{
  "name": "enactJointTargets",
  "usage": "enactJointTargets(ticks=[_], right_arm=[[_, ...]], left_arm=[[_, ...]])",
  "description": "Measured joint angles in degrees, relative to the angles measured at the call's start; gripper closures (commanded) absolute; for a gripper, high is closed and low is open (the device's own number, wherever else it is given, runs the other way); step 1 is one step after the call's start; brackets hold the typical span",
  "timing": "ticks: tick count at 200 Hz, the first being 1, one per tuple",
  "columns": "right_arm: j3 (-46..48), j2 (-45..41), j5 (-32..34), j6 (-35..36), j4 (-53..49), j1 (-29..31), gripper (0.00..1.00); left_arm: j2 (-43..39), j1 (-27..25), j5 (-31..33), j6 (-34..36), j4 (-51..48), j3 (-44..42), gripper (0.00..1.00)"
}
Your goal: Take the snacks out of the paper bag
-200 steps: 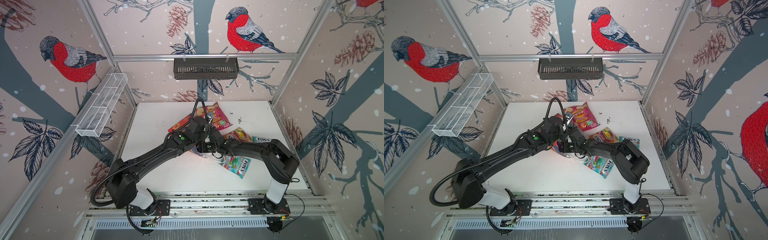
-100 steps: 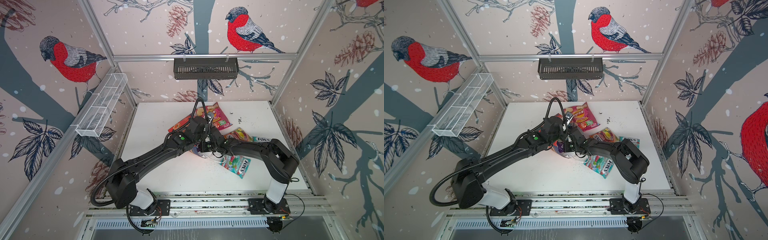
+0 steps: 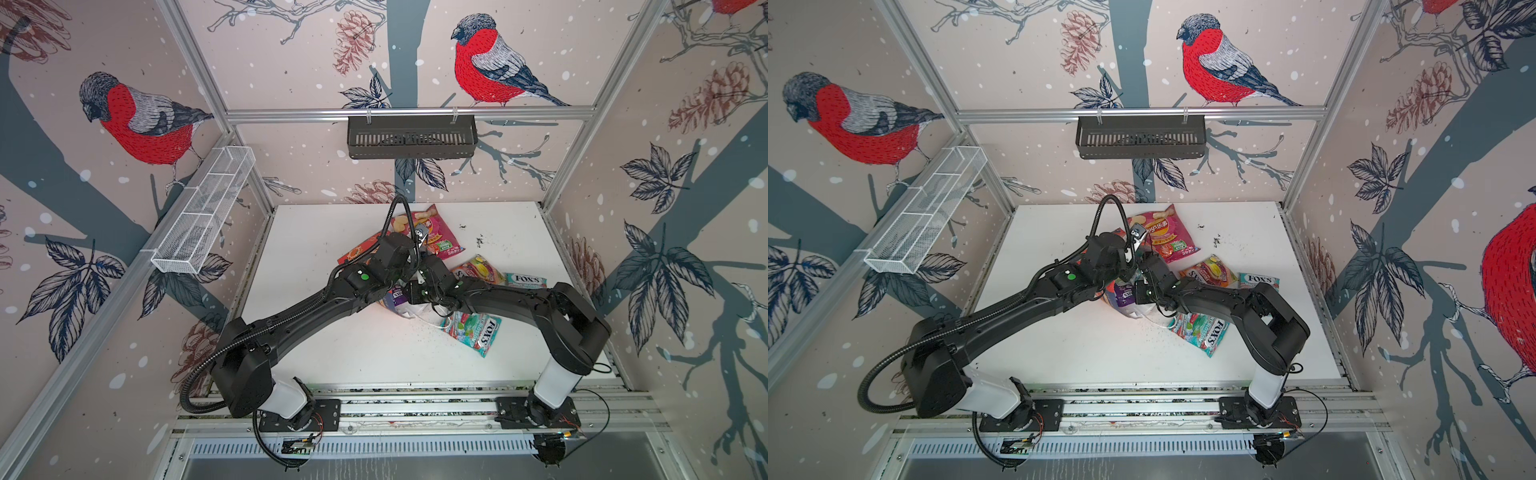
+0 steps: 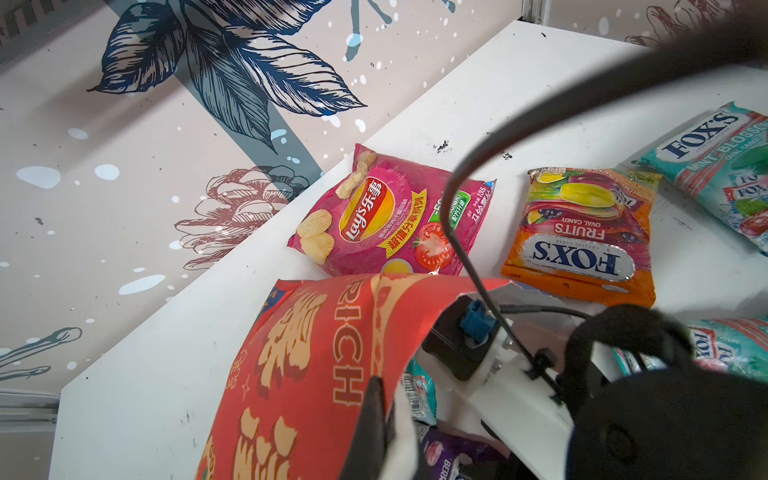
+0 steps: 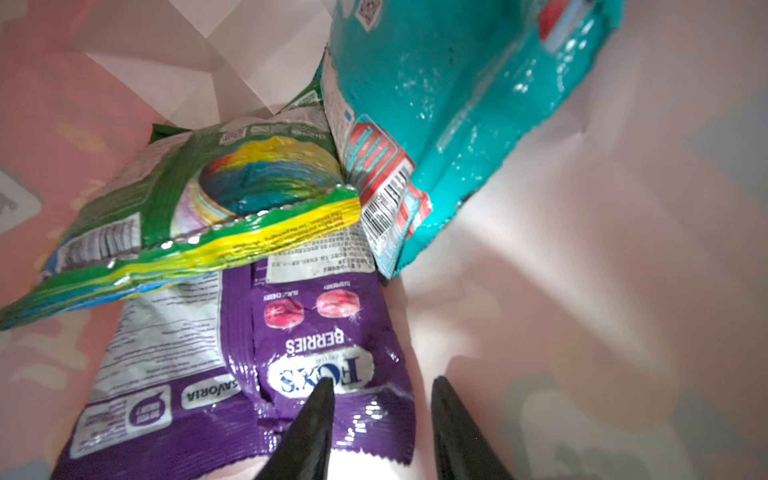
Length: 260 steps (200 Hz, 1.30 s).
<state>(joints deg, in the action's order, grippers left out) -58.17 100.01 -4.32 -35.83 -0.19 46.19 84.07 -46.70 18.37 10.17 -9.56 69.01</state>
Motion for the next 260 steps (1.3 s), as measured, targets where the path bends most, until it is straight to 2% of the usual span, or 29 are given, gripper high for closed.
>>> enactJointTargets(ticks=[111, 206, 260], right_arm=[[0.7, 1.0, -6.0, -0.2, 0.7, -0.5, 0.64], [4.2, -0.4, -11.4, -3.2, 3.4, -2.0, 0.63], [4.0, 1.2, -13.2, -4.2, 5.5, -3.3, 0.71]], left_arm=[[0.2, 0.0, 0.0, 0.4, 0.3, -0.4, 1.0], [0.5, -0.1, -0.1, 0.6, 1.6, -1.0, 1.0], [0.8, -0.1, -0.1, 0.7, 1.7, -1.0, 1.0]])
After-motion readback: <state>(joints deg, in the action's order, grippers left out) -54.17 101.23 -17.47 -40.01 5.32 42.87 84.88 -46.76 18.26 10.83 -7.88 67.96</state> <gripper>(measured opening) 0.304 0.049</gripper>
